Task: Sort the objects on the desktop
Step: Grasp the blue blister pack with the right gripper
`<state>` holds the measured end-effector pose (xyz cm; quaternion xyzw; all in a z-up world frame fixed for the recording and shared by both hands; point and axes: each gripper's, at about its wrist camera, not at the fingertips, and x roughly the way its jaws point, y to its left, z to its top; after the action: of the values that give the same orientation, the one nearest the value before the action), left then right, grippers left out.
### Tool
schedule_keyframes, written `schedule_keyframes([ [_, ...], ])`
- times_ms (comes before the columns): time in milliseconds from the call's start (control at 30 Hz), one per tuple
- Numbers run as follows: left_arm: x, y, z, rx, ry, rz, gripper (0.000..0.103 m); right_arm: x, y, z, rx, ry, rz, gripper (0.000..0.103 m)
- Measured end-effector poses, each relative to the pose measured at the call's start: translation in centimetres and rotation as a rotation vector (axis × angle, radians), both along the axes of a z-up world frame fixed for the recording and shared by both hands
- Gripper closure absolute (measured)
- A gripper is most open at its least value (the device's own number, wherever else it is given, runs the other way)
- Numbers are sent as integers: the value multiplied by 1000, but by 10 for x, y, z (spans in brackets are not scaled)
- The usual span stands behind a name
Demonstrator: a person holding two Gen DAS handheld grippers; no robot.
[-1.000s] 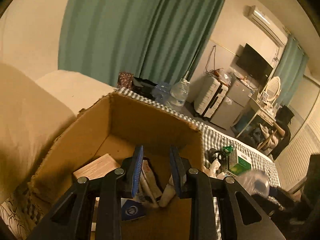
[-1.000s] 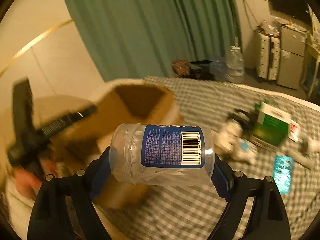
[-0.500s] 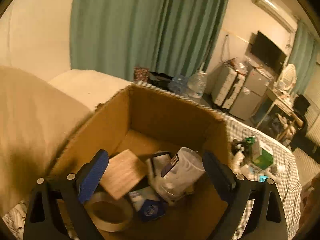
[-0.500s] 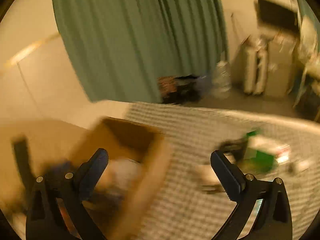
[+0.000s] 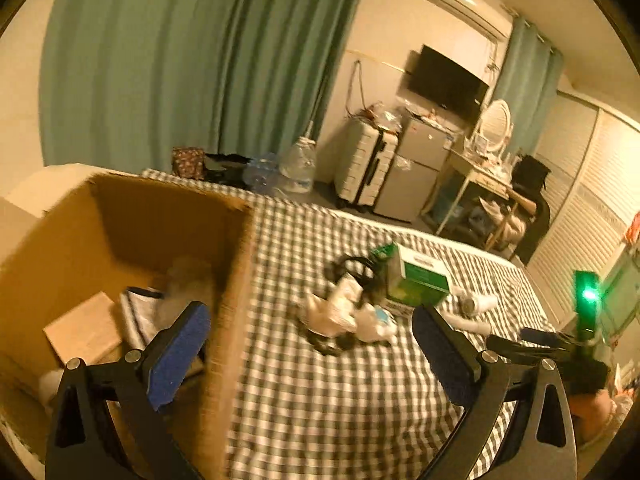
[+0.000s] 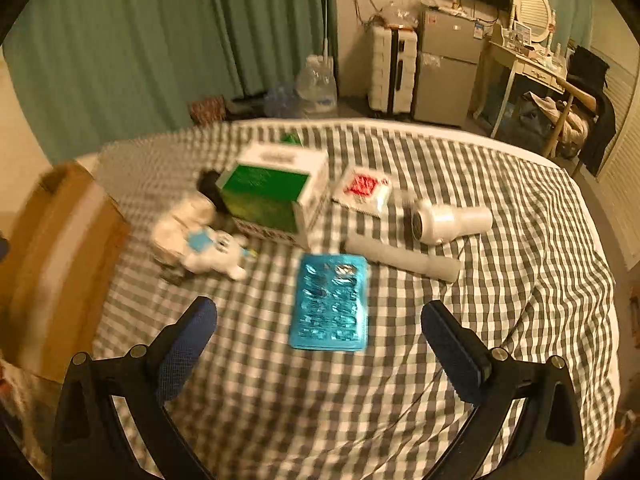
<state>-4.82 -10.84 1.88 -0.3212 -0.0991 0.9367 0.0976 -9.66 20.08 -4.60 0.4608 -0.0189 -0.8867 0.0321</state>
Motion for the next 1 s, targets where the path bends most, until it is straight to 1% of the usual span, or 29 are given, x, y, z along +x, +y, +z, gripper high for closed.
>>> schedule_keyframes([
  [67, 0, 19, -8, -18, -7, -20, 0, -11, 0, -20, -25, -45, -2, 1],
  [100, -1, 26, -12, -27, -11, -27, 0, -7, 3, -27, -26, -52, -1, 1],
  [200, -5, 49, -28, -56, -36, -65, 0, -16, -1, -46, 10, -84, -6, 1],
  [267, -9, 60, -41, -78, -56, -86, 0, -23, 0, -57, 4, -104, -7, 1],
  [367, -17, 79, -61, -123, -97, -110, 0, -31, 2, -67, 5, -118, 2, 4],
  [467, -28, 86, -80, -134, -133, -117, 0, -34, 3, -73, -20, -132, 16, 6],
  [500, -31, 88, -85, -132, -144, -118, 0, -35, 3, -75, -18, -137, 18, 8],
  [533, -33, 89, -89, -130, -154, -115, 0, -36, 2, -78, -16, -143, 24, 14],
  [567, -34, 89, -92, -126, -160, -113, 0, -38, 1, -83, -13, -156, 31, 16],
  [700, -41, 92, -105, -110, -178, -85, 0, -39, -1, -91, 10, -172, 39, 19],
  [767, -44, 95, -110, -99, -194, -83, 0, -39, -1, -89, 15, -166, 38, 41],
  [900, -47, 109, -117, -108, -204, -79, 0, -39, 9, -81, -48, -166, 28, 51],
  [1000, -51, 120, -116, -110, -195, -85, 0, -38, 17, -81, -95, -174, 21, 51],
])
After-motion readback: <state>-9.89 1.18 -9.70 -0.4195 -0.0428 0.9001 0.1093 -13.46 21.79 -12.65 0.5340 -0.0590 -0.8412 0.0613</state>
